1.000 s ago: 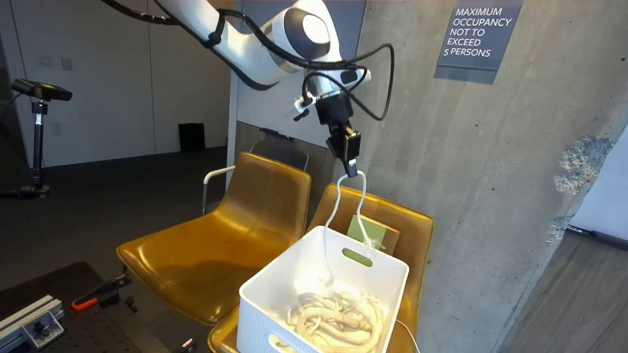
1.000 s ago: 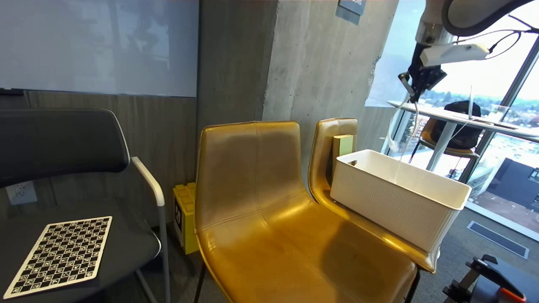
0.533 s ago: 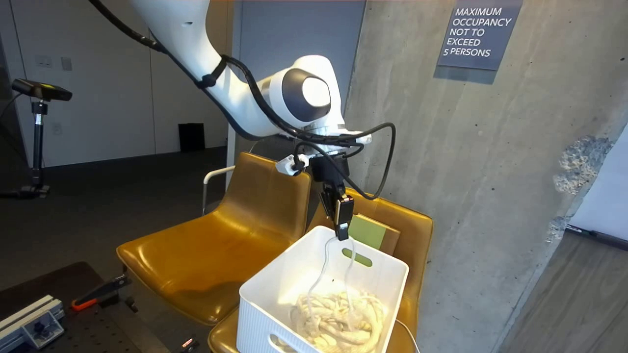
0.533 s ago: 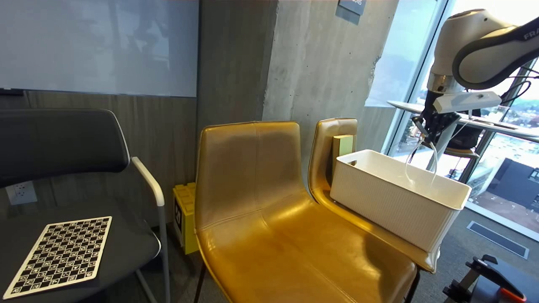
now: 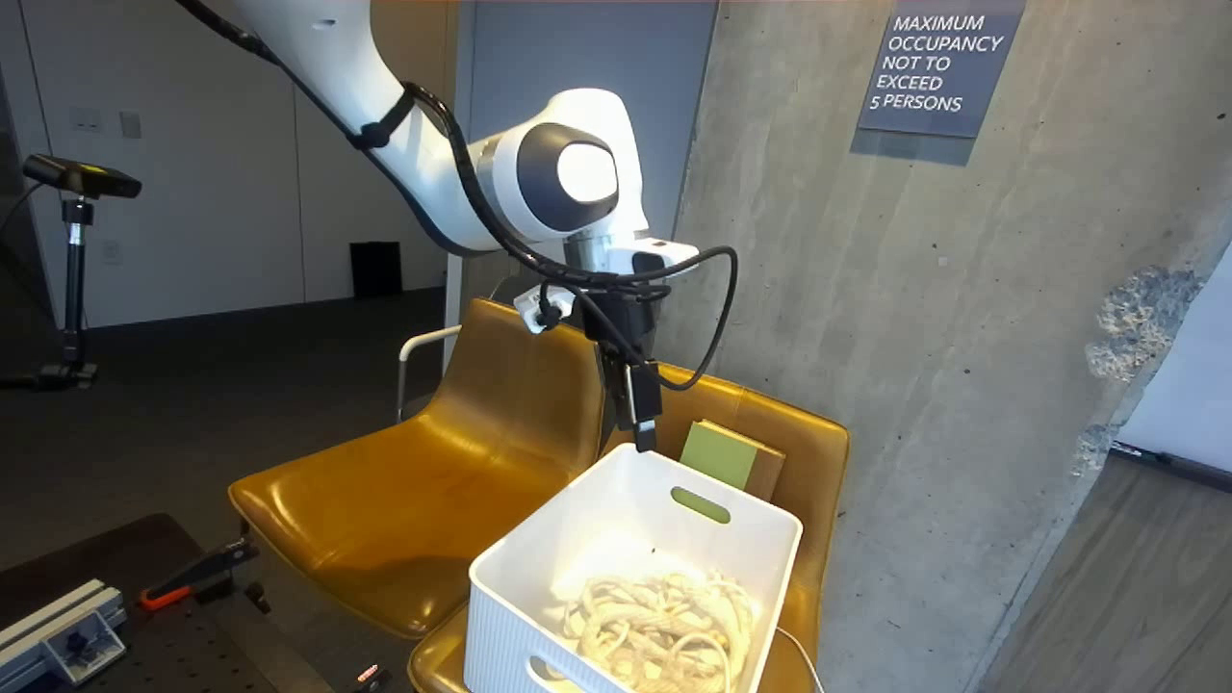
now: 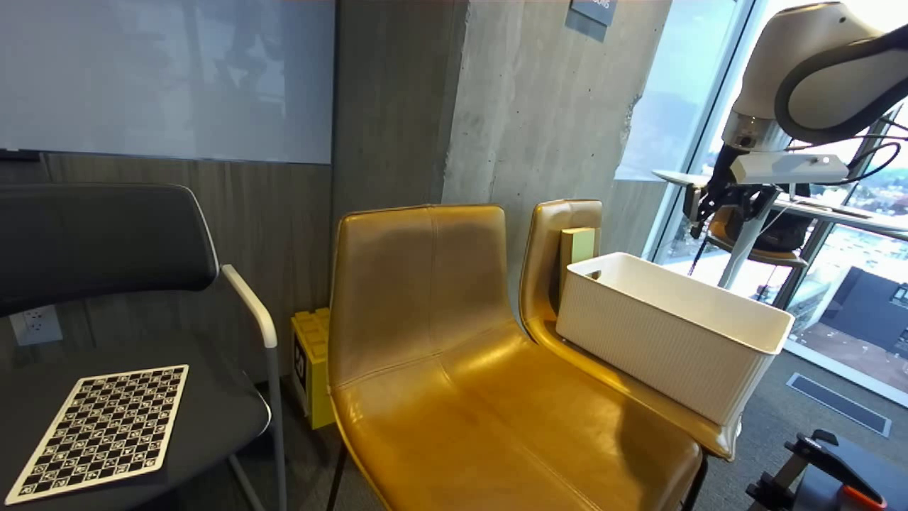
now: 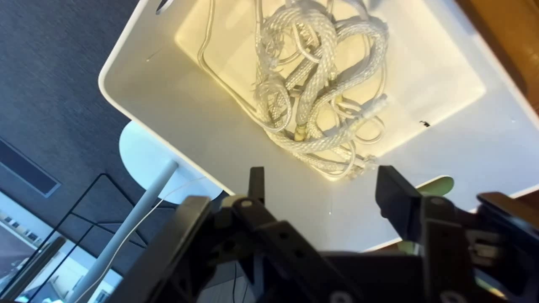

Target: Put the white ropes inside the white basket

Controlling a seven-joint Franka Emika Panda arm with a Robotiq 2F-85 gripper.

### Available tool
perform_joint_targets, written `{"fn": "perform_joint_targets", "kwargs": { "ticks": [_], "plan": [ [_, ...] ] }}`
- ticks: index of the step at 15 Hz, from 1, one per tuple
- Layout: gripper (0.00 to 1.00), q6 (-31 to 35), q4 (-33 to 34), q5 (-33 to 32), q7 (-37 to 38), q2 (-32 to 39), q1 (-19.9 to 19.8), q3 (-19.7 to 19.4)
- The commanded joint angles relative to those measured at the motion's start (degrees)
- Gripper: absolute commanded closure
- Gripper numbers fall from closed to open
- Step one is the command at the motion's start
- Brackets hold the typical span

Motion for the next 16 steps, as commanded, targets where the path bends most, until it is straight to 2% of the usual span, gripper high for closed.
{"fn": "perform_joint_targets", "kwargs": {
  "ticks": [1,4,7,12,13,16],
  "plan": [
    [0.01,-2.78,-6.46,9.83,-6.05,-8.44,-0.11,3.77],
    [0.0,-4.63,-10.24,17.32,-9.44,-13.74,0.56,6.55],
    [0.0,-1.68,-13.97,21.17,-8.24,-18.72,2.03,9.36],
    [0.0,-1.76,-16.18,19.21,0.19,-24.42,6.47,17.68],
    [0.0,-2.3,-14.06,19.94,-3.3,-21.24,4.43,15.73],
    [0.0,-2.31,-15.13,19.91,0.1,-23.35,6.38,18.82]
  ]
}}
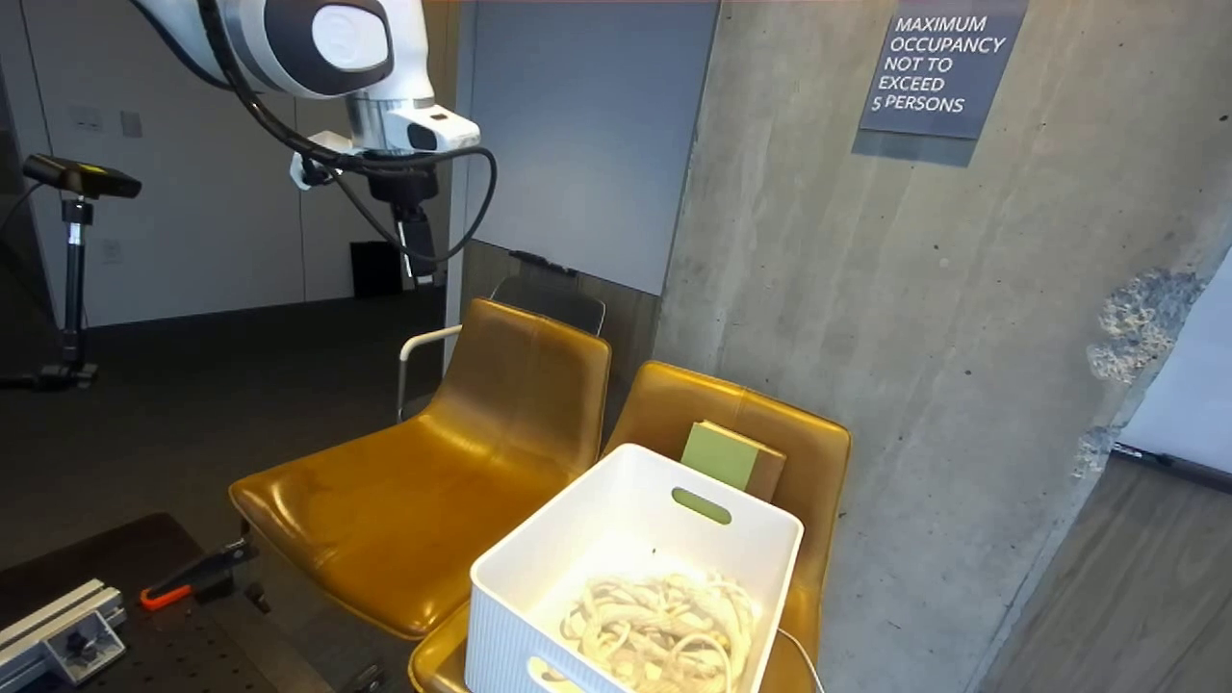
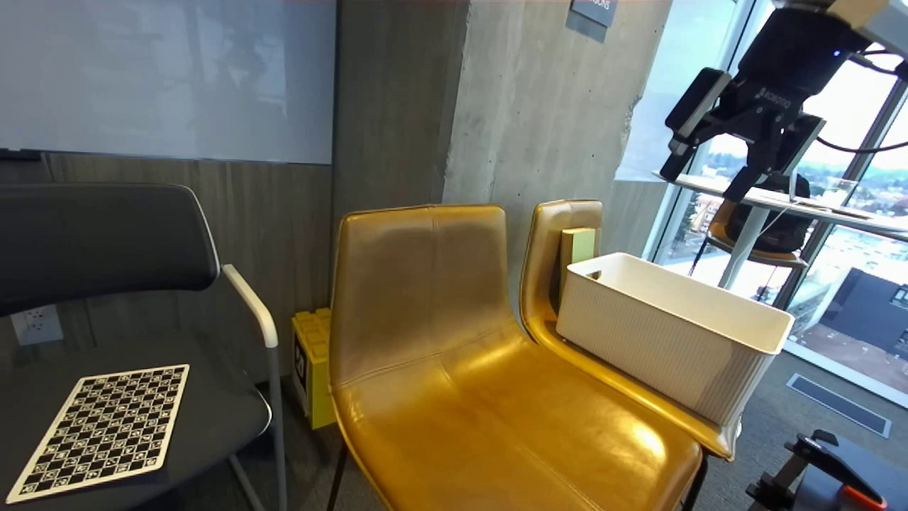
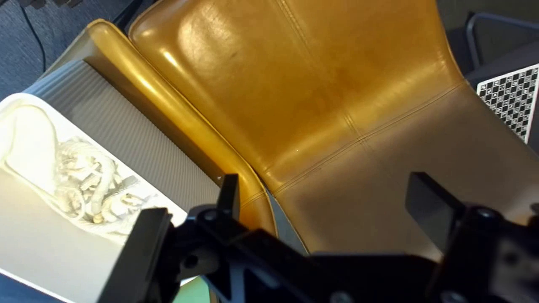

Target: Put the white ropes inside the white basket

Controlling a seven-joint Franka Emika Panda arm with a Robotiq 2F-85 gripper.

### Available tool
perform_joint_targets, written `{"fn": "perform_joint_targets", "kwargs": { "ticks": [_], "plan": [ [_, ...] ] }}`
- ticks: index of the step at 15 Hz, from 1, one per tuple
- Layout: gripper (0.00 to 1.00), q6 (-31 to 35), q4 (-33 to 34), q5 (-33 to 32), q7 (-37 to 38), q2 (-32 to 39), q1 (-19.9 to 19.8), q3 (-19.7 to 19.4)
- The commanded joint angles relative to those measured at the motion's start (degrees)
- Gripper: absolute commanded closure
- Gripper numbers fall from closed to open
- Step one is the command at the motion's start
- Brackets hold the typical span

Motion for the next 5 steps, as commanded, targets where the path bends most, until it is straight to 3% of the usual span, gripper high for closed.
{"fn": "perform_joint_targets", "kwargs": {
  "ticks": [1,5],
  "plan": [
    [0.0,-0.09,-0.07,0.17,-0.12,-0.14,-0.68,0.61],
    [0.0,-0.09,-0.26,0.15,-0.16,-0.13,-1.14,0.16]
  ]
}}
